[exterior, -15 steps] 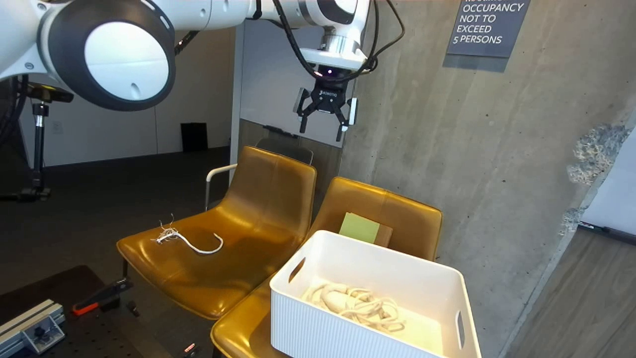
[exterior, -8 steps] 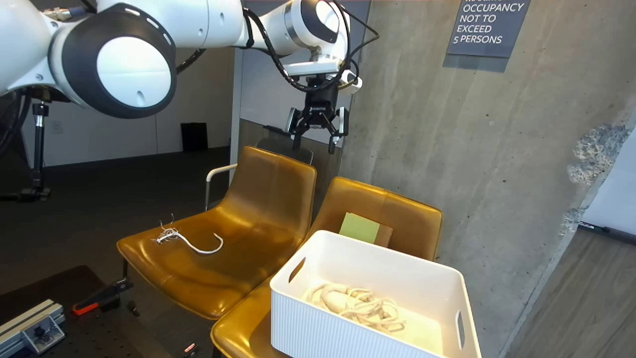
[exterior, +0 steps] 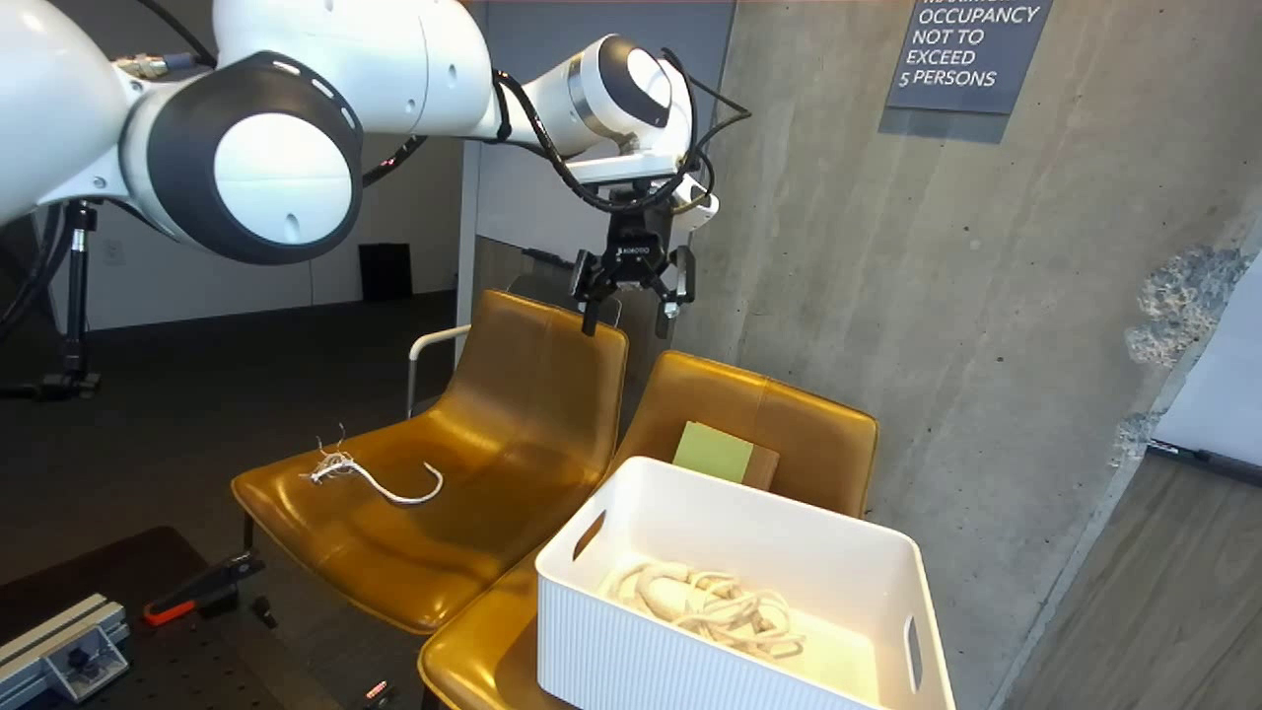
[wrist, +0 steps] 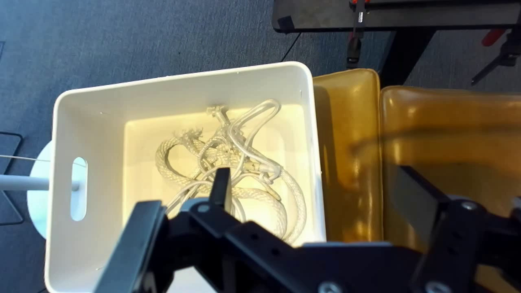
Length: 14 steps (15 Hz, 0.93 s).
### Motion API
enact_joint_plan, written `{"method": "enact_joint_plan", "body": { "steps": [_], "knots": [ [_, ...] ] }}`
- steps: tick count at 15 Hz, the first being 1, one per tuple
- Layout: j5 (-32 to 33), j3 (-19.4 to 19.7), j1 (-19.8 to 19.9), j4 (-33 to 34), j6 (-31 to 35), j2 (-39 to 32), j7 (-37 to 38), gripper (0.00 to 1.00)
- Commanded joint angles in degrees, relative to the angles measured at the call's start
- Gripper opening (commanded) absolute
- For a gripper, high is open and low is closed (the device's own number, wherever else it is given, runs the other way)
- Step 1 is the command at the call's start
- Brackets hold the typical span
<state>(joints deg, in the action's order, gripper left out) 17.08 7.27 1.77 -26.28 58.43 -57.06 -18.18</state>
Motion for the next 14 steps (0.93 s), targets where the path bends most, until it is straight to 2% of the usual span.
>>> {"method": "enact_joint_plan", "body": {
  "steps": [1,5,14],
  "knots": [
    [1.6,0.6,-0.2,1.5,-0.2,-2.1,-3.7,1.00],
    [2.2,-0.1,-0.3,1.8,-3.5,-4.3,-13.6,1.00],
    [4.0,0.2,-1.4,2.2,0.2,-10.3,-30.3,1.00]
  ]
}}
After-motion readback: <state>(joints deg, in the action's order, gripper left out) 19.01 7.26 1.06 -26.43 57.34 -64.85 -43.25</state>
